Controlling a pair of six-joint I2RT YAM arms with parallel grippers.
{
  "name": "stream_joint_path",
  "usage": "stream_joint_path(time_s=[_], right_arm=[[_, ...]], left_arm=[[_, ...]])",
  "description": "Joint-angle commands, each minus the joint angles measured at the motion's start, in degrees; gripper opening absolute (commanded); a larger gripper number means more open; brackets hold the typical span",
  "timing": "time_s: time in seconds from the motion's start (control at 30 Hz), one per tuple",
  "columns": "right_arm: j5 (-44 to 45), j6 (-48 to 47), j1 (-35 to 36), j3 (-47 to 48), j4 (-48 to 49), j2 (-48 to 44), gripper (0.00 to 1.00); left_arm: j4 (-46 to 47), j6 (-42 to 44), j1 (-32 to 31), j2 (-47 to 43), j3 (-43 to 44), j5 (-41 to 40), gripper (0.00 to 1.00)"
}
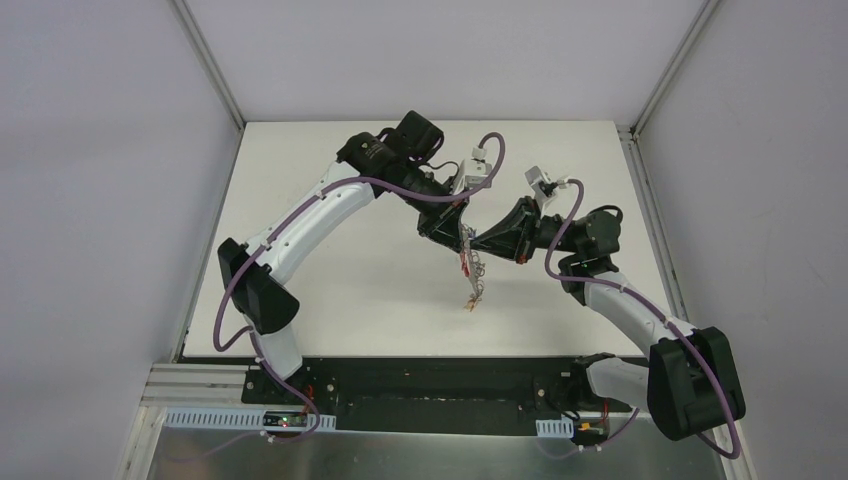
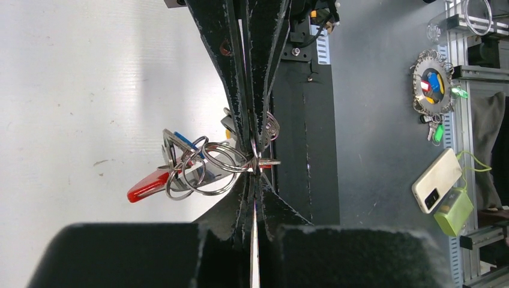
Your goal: Put the keys on the keyring
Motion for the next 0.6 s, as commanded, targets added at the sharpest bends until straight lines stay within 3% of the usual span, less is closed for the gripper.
stream_joint_path(time_s=[0.0,0.57], right_arm=[[0.7,0.5,-0.5,2.1,4.7,-0.6,0.0],[0.9,1.7,-0.5,1.4,6.6,-0.4,0.0]], left_arm=[[1.2,-0.9,0.1,0.9,0.5,3.9,0.0],[5.9,-4.6,0.1,2.3,-0.6,8.0,0.0]])
